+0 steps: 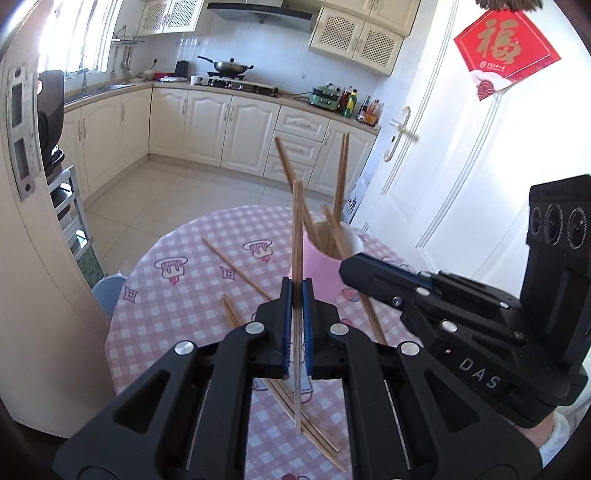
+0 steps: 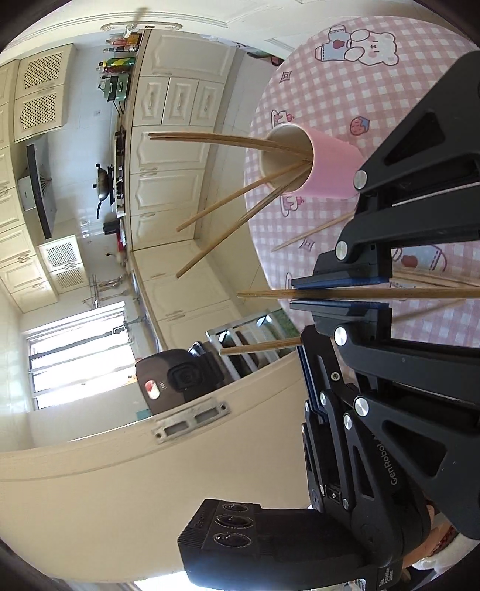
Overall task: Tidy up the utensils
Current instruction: 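Lift both chopsticks upright and carry them over the pink cup, then lower both chopsticks into the cup and open both tools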
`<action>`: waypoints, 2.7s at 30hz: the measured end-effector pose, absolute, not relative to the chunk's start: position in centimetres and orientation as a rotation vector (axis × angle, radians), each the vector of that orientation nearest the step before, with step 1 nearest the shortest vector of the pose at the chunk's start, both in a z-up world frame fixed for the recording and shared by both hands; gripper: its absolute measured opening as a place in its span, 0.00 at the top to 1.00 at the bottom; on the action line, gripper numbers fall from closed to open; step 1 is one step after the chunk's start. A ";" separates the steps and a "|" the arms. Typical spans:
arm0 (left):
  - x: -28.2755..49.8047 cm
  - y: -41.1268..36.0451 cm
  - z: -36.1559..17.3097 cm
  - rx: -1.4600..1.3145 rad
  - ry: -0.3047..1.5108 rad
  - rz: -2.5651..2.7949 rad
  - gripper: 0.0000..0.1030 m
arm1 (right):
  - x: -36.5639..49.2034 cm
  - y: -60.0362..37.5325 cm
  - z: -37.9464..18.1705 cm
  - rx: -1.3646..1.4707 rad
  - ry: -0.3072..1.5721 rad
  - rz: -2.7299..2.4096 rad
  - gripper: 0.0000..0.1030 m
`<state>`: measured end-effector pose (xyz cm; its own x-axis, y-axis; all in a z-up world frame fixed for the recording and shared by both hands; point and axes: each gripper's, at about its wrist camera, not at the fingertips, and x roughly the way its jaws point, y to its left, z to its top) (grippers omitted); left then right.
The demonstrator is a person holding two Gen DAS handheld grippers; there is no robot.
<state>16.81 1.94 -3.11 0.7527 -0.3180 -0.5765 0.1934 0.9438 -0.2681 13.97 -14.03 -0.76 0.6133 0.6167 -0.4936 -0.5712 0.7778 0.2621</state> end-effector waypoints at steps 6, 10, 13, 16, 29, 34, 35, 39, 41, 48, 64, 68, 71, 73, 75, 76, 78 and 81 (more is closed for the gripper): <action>15.8 1.5 -1.4 -0.214 0.629 -0.328 0.95 | 13.7 -13.9 -0.4 0.087 0.591 0.693 0.95; 15.6 1.1 -0.9 -0.206 0.619 -0.332 0.95 | 13.5 -14.0 -0.4 0.085 0.581 0.691 0.95; 15.5 1.0 -0.8 -0.203 0.615 -0.333 0.95 | 13.4 -14.2 -0.5 0.083 0.579 0.686 0.95; 15.4 0.9 -0.8 -0.186 0.606 -0.319 0.95 | 13.3 -14.6 -0.5 0.084 0.572 0.671 0.95; 17.1 -0.2 0.9 -0.187 0.572 -0.334 0.95 | 13.8 -17.5 1.7 0.062 0.497 0.584 0.95; 18.0 -0.9 3.1 -0.173 0.525 -0.338 0.95 | 14.5 -18.8 3.7 0.059 0.435 0.549 0.95; 18.3 -1.0 3.5 -0.173 0.516 -0.339 0.95 | 14.6 -19.1 4.2 0.061 0.416 0.537 0.95; 19.4 -1.7 5.5 -0.177 0.470 -0.345 0.95 | 15.4 -19.8 5.7 0.060 0.358 0.494 0.95; 20.0 -2.2 6.2 -0.169 0.452 -0.345 0.95 | 15.9 -20.0 6.3 0.073 0.335 0.484 0.95; 21.6 -3.1 7.5 -0.176 0.376 -0.315 0.95 | 17.1 -20.6 7.1 0.098 0.252 0.432 0.95; 24.8 -3.9 0.9 -0.189 0.396 -0.268 0.94 | 18.4 -20.5 3.3 0.091 0.182 0.355 0.95; 24.7 -4.3 -0.2 -0.180 0.406 -0.288 0.94 | 18.4 -20.4 1.9 0.078 0.185 0.339 0.95; 24.6 -4.4 -0.9 -0.178 0.413 -0.291 0.94 | 18.5 -20.2 0.8 0.059 0.188 0.318 0.96; 24.5 -4.5 -1.2 -0.175 0.416 -0.294 0.94 | 18.5 -20.4 0.2 0.077 0.189 0.316 0.96; 24.3 -4.7 -1.4 -0.166 0.414 -0.296 0.94 | 18.4 -20.5 -0.2 0.087 0.191 0.313 0.95; 24.2 -4.8 -1.5 -0.162 0.414 -0.297 0.94 | 18.4 -20.5 -0.4 0.094 0.192 0.316 0.96; 24.1 -4.9 -1.7 -0.158 0.422 -0.302 0.94 | 18.5 -20.6 -0.7 0.106 0.198 0.314 0.95; 24.1 -4.8 -2.2 -0.160 0.441 -0.316 0.94 | 18.7 -20.8 -1.1 0.129 0.212 0.315 0.95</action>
